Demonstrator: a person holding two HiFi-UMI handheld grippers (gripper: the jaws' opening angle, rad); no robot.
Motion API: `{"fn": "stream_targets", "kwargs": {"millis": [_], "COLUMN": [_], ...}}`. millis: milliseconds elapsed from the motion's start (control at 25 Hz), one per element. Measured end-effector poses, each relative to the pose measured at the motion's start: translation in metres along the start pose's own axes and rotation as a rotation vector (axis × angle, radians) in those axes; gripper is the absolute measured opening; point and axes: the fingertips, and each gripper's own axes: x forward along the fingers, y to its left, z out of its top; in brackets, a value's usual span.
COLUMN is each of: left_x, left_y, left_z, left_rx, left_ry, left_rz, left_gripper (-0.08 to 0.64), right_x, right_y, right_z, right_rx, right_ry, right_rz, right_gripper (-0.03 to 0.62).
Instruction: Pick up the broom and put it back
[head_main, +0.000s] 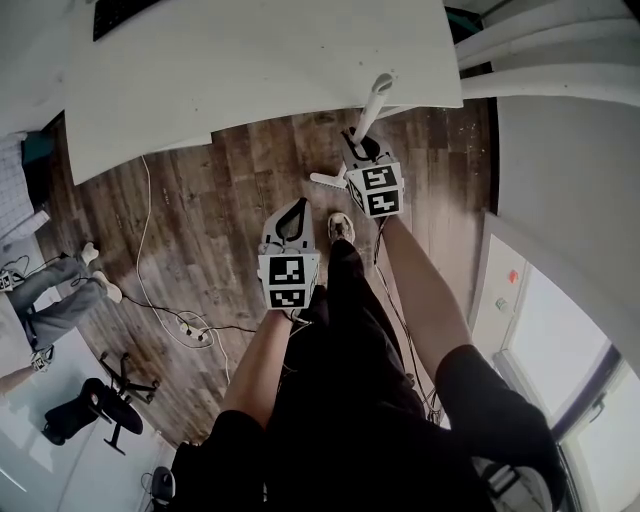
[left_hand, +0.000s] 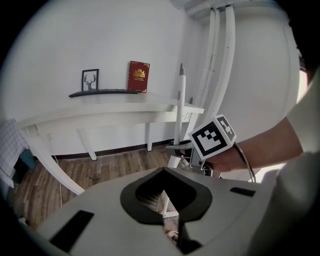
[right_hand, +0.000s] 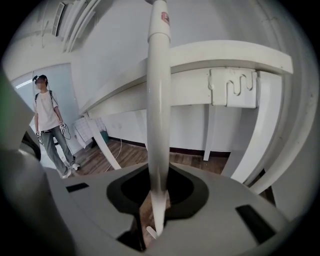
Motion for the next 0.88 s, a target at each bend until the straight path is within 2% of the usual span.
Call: {"fn": "stream_targets", "kwargs": {"millis": [400, 560, 880], "left_x": [0.022, 0.018, 0.005], "left_y": [0.003, 0.0, -0.01], "left_z": [0.014, 0.01, 0.002], "left_rx": [-0.006, -0.007, 0.009], "left_ry": [-0.002, 0.004, 0.003], "left_rz": [-0.005, -0.002, -0.01], "left_gripper": [0.0, 0.0, 0.0], "right_x": [0.004, -0.003, -0.017], "right_y": [-0.006, -0.007, -0.018], "right_z": [0.002, 0.0, -0.007], "right_rx": [0.004, 0.013, 0.016], "right_ry": [-0.012, -0.014, -0.025], "right_rz": [-0.008, -0.007, -0.048], "right_gripper": [0.085, 0.17, 0.192]}}
